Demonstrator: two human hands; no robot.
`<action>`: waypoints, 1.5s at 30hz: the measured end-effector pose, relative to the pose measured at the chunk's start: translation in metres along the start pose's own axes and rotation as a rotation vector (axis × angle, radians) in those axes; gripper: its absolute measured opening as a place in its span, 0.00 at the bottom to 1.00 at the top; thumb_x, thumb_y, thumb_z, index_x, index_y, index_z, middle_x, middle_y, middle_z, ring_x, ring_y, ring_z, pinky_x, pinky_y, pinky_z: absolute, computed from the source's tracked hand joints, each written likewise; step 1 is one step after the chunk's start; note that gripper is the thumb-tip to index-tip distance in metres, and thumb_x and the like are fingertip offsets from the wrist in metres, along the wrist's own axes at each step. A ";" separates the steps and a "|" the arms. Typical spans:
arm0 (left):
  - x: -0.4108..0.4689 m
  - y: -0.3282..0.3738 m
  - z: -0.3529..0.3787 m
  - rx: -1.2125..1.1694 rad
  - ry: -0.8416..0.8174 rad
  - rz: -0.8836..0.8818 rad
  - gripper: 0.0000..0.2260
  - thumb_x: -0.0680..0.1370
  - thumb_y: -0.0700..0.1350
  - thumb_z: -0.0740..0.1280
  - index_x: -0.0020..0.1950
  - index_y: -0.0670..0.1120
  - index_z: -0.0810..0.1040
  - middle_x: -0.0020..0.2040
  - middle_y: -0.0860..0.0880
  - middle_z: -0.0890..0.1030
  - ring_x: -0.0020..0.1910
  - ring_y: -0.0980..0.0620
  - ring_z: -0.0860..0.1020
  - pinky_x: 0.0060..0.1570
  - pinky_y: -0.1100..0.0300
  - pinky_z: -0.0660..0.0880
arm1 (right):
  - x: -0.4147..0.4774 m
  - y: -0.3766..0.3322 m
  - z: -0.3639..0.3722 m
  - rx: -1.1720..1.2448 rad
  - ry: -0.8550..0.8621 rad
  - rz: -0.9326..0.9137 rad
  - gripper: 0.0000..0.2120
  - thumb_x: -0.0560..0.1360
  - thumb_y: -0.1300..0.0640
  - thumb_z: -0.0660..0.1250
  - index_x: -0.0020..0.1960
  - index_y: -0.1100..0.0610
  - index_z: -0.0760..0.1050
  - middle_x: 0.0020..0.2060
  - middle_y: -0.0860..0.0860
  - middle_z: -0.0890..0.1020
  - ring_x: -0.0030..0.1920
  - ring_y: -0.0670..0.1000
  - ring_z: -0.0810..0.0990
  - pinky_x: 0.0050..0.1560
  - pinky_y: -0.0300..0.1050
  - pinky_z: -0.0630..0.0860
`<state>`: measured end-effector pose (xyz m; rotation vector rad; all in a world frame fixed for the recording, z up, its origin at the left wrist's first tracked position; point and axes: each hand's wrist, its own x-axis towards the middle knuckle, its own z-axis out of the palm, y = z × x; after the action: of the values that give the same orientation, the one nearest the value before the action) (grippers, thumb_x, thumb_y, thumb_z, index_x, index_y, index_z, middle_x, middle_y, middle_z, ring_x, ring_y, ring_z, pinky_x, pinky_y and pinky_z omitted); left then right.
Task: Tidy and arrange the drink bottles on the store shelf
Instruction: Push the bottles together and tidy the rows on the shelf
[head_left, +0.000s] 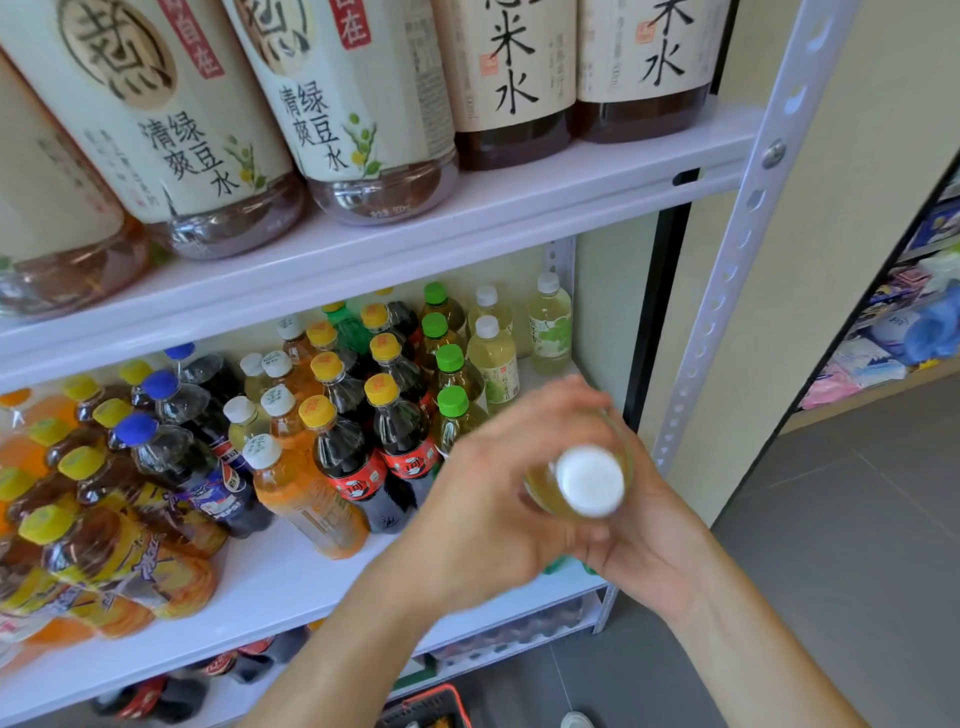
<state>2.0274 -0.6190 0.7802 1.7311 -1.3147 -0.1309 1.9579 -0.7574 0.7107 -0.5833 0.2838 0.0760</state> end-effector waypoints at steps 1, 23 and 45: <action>-0.006 0.000 0.001 0.043 -0.061 0.048 0.20 0.67 0.35 0.79 0.57 0.46 0.82 0.70 0.51 0.74 0.75 0.54 0.64 0.73 0.58 0.63 | 0.002 -0.003 0.001 0.027 -0.035 -0.035 0.24 0.75 0.39 0.67 0.63 0.54 0.79 0.55 0.56 0.82 0.53 0.55 0.82 0.50 0.52 0.77; -0.036 -0.021 -0.011 -0.091 0.278 -0.351 0.23 0.64 0.53 0.75 0.57 0.59 0.73 0.53 0.61 0.80 0.44 0.54 0.82 0.37 0.59 0.81 | 0.016 -0.011 0.004 -0.156 0.098 -0.337 0.28 0.71 0.55 0.74 0.69 0.55 0.69 0.55 0.58 0.82 0.51 0.57 0.83 0.46 0.49 0.81; 0.066 -0.083 -0.009 0.961 -0.098 -0.187 0.24 0.78 0.65 0.58 0.65 0.49 0.71 0.39 0.45 0.82 0.39 0.39 0.81 0.32 0.57 0.63 | 0.083 -0.001 -0.040 -1.161 0.359 -0.454 0.32 0.71 0.56 0.73 0.69 0.41 0.64 0.60 0.48 0.76 0.61 0.49 0.75 0.59 0.50 0.75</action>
<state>2.1193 -0.6666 0.7539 2.6743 -1.3811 0.3800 2.0281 -0.7812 0.6559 -1.8107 0.4397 -0.3334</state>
